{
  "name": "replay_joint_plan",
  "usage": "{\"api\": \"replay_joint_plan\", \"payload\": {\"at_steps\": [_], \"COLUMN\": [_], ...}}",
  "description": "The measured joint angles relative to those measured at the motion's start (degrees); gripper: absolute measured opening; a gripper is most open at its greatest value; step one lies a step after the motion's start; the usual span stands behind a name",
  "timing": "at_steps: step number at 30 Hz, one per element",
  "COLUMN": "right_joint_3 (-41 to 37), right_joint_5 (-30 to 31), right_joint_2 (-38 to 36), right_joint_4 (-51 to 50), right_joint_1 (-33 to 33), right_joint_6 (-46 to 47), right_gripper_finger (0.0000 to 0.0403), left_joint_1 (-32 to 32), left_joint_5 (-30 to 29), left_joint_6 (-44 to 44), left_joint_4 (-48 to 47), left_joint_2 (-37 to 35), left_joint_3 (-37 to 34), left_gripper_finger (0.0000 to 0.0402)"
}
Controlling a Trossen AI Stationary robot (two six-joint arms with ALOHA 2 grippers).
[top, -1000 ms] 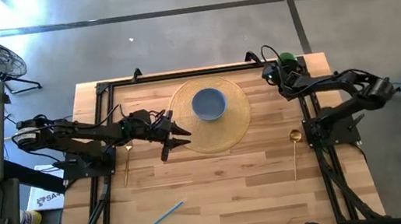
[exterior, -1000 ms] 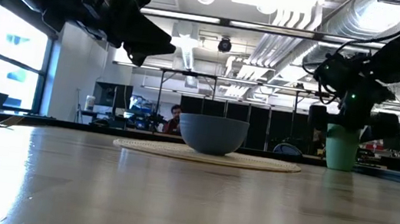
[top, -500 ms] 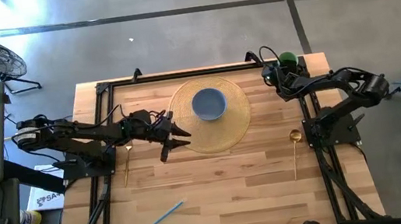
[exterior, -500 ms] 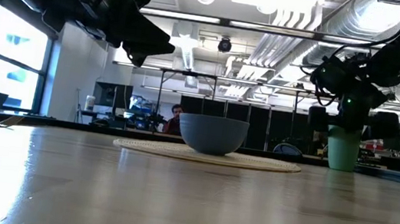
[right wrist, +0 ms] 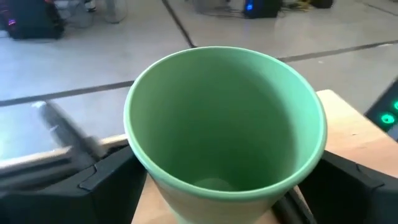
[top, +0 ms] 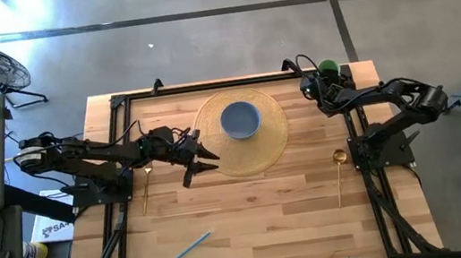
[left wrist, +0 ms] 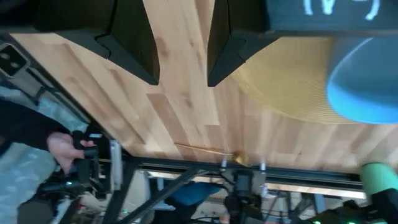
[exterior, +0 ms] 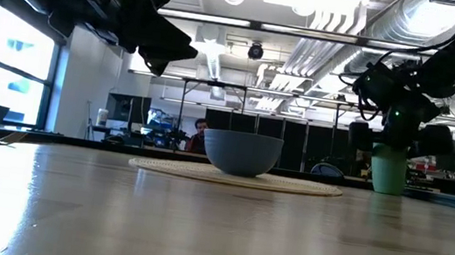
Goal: Pick & Place Utensil
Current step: Put the green cup on the brown placemat to the top right of the blue bowl
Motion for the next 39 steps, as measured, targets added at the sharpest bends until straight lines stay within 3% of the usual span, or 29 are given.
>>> {"api": "replay_joint_plan", "payload": {"at_steps": [10, 18, 26, 33, 39], "right_joint_3": [0.0, 0.0, 0.0, 0.02, 0.02], "right_joint_5": [-5.32, -24.91, -36.14, -37.3, -37.06], "right_joint_2": [-8.68, -10.28, -3.7, 5.66, 10.03], "right_joint_4": [0.77, 11.58, 24.62, 37.09, 38.63], "right_joint_1": [7.03, 9.68, 11.2, 13.01, 13.04], "right_joint_6": [-9.68, -23.69, -30.94, -33.97, -35.34], "right_gripper_finger": [0.0356, 0.0356, 0.0356, 0.0356, 0.0356], "left_joint_1": [0.02, 0.02, 0.02, 0.02, 0.02], "left_joint_5": [-0.41, -0.37, -0.17, -0.19, -0.22], "left_joint_6": [0.0, 0.0, 0.0, -0.02, -0.02], "left_joint_4": [0.08, 0.1, 0.2, 1.15, 1.2], "left_joint_2": [0.0, 0.0, -0.02, -0.04, -0.04], "left_joint_3": [0.0, 0.0, 0.0, 0.0, 0.0], "left_gripper_finger": [0.0133, 0.0133, 0.0133, 0.0133, 0.0133]}}
